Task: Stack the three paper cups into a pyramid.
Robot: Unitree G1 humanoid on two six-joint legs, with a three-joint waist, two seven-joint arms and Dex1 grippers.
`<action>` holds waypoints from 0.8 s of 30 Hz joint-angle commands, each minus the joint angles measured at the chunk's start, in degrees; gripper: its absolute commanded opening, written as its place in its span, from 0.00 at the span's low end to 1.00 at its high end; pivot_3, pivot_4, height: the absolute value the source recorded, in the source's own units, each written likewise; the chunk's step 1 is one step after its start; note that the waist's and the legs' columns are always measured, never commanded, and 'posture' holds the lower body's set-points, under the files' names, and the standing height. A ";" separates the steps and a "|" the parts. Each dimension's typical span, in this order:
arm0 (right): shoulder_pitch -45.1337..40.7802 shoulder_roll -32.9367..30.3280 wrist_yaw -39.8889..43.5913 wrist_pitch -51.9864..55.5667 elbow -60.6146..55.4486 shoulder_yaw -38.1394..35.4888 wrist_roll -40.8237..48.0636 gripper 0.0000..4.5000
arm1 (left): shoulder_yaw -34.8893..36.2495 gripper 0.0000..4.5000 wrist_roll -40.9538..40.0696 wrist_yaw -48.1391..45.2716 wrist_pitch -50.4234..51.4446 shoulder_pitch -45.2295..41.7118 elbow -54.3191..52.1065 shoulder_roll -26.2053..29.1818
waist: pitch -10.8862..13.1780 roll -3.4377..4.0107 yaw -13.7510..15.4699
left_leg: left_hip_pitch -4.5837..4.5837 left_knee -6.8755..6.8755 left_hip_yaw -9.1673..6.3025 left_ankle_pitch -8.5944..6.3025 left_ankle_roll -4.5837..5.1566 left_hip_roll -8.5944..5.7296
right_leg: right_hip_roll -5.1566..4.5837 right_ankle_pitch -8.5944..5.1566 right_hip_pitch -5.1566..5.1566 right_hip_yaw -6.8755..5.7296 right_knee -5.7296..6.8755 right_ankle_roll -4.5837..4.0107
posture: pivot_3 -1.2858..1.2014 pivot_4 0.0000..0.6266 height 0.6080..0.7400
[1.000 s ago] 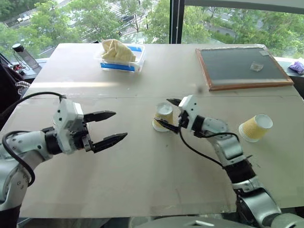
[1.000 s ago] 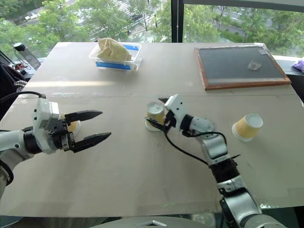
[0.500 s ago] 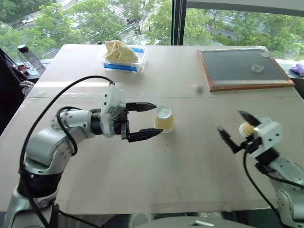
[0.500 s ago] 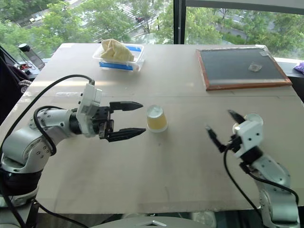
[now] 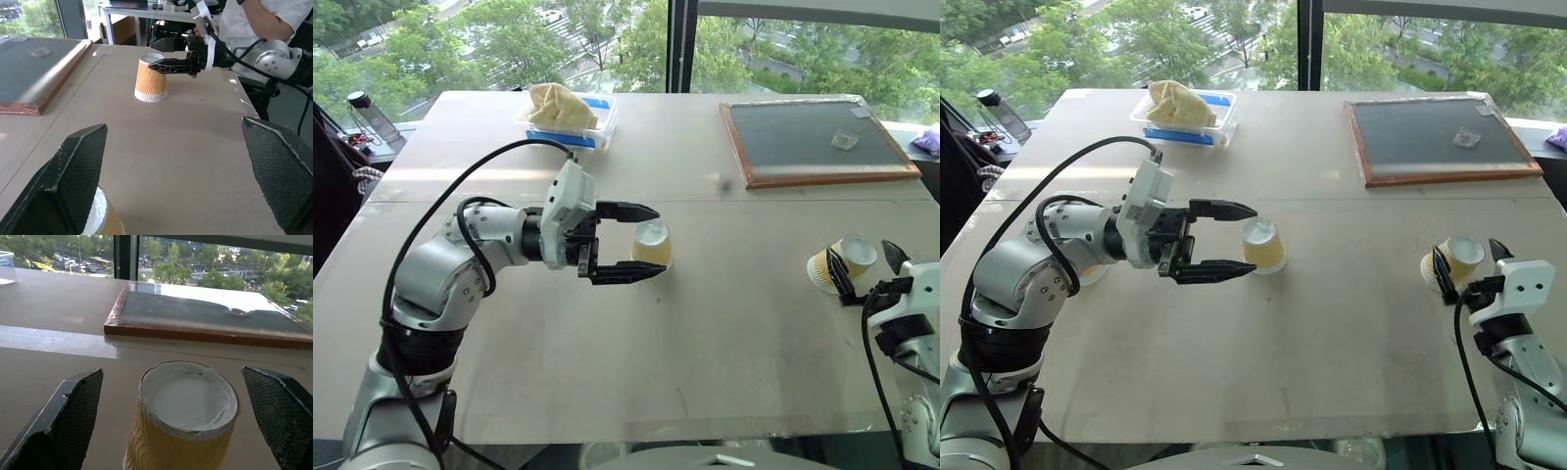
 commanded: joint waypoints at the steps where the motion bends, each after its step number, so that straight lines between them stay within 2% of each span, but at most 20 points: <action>1: -1.22 -0.44 0.00 -0.53 2.23 -1.48 2.13 1.00 | 1.14 1.00 -0.09 0.95 -0.14 -0.36 -1.53 -0.37 | 0.00 0.00 -0.04 | 0.00 0.00 0.00 0.00 0.00 0.00 | 0.00 0.00 0.00 0.00 0.00 0.00 | 0.52 0.24 1.00; 5: -1.76 -1.36 0.98 -0.89 4.16 -1.30 2.71 1.00 | 1.32 1.00 -0.08 1.62 0.05 -0.47 -1.44 -0.67 | 0.00 0.01 -0.06 | 0.00 -0.01 -0.03 0.00 0.00 0.00 | 0.00 0.00 0.00 -0.01 0.01 0.00 | 0.52 0.24 1.00; 8: -2.20 -1.61 1.53 -0.97 5.10 -1.22 3.63 0.83 | 1.30 1.00 0.47 1.67 -0.78 -0.35 -1.04 -0.92 | 0.00 0.00 -0.09 | 0.00 -0.01 -0.02 0.00 0.00 0.00 | 0.00 0.00 -0.01 -0.01 0.01 0.00 | 0.52 0.24 1.00; 10: -2.46 -1.69 2.05 -1.38 5.47 -1.11 3.95 0.61 | 1.42 1.00 0.70 1.81 -1.14 -0.26 -0.81 -1.07 | 0.00 0.00 -0.10 | 0.00 -0.01 -0.01 0.00 0.00 0.00 | 0.00 0.00 -0.01 0.00 0.01 0.00 | 0.52 0.24 1.00; 12: -2.81 -1.99 2.69 -1.85 5.51 -0.74 3.90 0.47 | 1.81 1.00 0.63 2.19 -1.25 -0.07 -0.68 -1.25 | 0.00 0.01 -0.10 | 0.00 -0.01 -0.01 0.00 0.00 0.00 | 0.00 0.00 0.00 0.00 0.01 0.00 | 0.52 0.24 1.00; 18: -5.20 -4.02 6.08 -1.43 3.77 6.68 0.62 0.45 | 7.16 1.00 2.43 4.51 -3.21 7.69 -0.58 0.28 | -0.01 0.04 -0.80 | 0.05 -0.02 0.01 0.00 0.00 0.04 | 0.02 0.00 -0.01 0.06 0.02 0.00 | 0.52 0.24 1.00; 24: -13.51 -2.52 7.50 2.60 2.94 19.84 -2.49 0.45 | 15.92 1.00 2.90 6.32 -3.99 20.23 -4.05 3.46 | -0.01 -0.01 -1.34 | 0.06 -0.03 -0.13 0.00 0.00 0.10 | 0.03 0.00 -0.02 0.04 0.05 0.00 | 0.52 0.24 1.00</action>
